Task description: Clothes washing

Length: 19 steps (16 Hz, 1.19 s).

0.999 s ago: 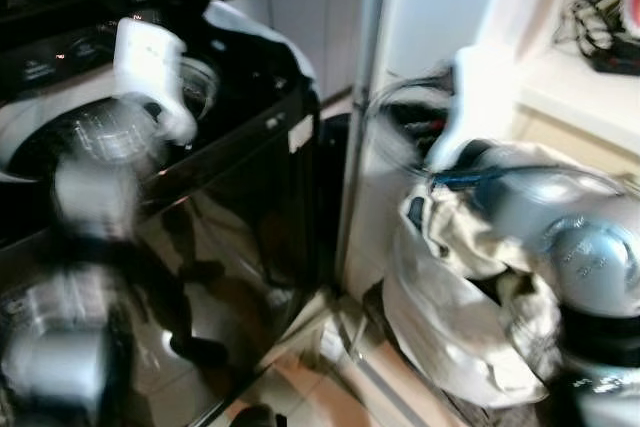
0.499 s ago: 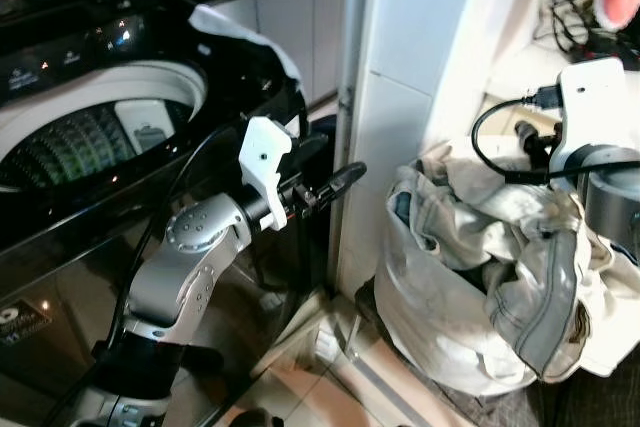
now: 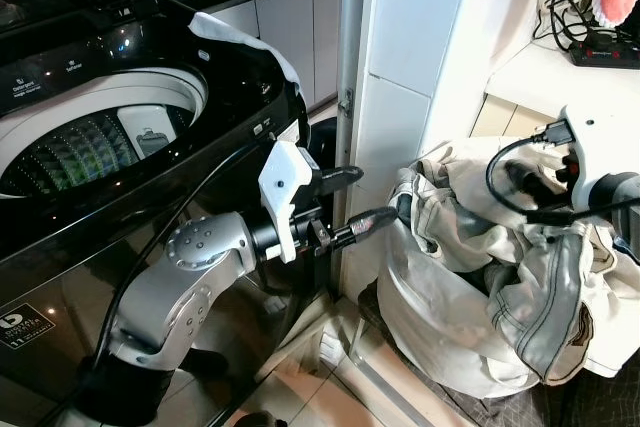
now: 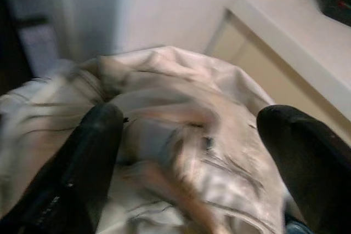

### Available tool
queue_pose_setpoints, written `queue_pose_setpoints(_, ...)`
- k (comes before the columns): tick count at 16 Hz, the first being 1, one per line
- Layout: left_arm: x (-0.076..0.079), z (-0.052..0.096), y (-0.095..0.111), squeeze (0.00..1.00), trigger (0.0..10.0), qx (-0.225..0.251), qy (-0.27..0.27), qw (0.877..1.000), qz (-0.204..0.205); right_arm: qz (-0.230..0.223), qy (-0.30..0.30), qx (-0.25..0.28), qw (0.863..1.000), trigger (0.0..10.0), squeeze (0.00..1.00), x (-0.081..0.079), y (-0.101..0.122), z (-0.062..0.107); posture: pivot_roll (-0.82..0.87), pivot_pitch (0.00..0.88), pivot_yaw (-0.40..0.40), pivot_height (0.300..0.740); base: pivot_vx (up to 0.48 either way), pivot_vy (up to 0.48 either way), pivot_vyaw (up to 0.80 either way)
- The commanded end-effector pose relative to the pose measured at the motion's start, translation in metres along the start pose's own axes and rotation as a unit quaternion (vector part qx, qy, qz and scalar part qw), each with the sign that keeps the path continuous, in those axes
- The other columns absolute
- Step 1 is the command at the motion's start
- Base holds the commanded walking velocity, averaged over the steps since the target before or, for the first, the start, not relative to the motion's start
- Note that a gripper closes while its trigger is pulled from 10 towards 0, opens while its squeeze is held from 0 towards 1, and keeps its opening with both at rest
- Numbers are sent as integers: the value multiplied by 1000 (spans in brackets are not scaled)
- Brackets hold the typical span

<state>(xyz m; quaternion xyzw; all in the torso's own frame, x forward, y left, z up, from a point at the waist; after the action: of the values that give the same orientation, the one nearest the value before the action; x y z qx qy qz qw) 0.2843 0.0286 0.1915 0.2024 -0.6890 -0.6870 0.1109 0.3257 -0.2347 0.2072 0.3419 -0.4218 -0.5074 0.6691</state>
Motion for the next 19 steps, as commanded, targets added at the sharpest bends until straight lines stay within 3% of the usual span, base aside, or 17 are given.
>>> queue_pose_setpoints(1,0,2,2,0,10000,-4,-3,1000,-4,0,11,52,999,10000,1000,1,21,8,-30,0,40,740,0,0,0)
queue_pose_setpoints(3,-1,2,3,0,10000,-2,-6,1000,-2,2,37,82,996,10000,1000,0,34,17,-32,0,41,740,0,0,0)
queue_pose_setpoints(5,4,3,1,0,10000,-5,-17,1000,5,15,43,67,997,10000,1000,3,25,19,-32,0,41,740,0,0,0)
queue_pose_setpoints(8,10,2,-10,0,10000,-15,-22,999,17,19,92,21,995,10000,1000,1,-19,11,-49,0,50,740,0,0,0)
queue_pose_setpoints(9,10,1,-9,0,10000,-14,-24,999,18,34,71,5,997,10000,447,11,-35,2,-46,0,49,740,0,0,0)
queue_pose_setpoints(10,10,1,-9,0,10000,-13,-24,999,18,44,60,2,997,10000,0,15,-40,-1,-44,0,47,740,0,0,0)
queue_pose_setpoints(12,10,1,-9,0,10000,-13,-23,999,18,29,69,13,997,10000,0,17,-42,-7,-38,0,42,740,0,0,0)
queue_pose_setpoints(14,10,2,-10,0,10000,-6,-20,1000,17,3,110,60,992,314,0,10,-37,-12,-38,0,43,740,0,0,0)
queue_pose_setpoints(19,-1,5,-30,0,10000,-13,26,1000,3,-23,139,84,986,0,0,4,-52,-24,-34,0,40,740,0,0,0)
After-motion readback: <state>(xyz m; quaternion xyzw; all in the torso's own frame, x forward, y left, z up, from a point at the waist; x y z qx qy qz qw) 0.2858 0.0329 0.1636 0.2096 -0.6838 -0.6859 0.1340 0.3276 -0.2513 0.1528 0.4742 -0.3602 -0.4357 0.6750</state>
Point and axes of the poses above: a point about 5 cm out from each wrist's last joint towards the gripper, its own z axis pointing back from the gripper into the wrist, its own y axis along the axis of the wrist's last joint, x = y × z, the point moved 6 cm from there along -z, pointing out of the wrist towards the gripper, and after that the axes turned 6 degrees about -z, right-handed, at the moved point
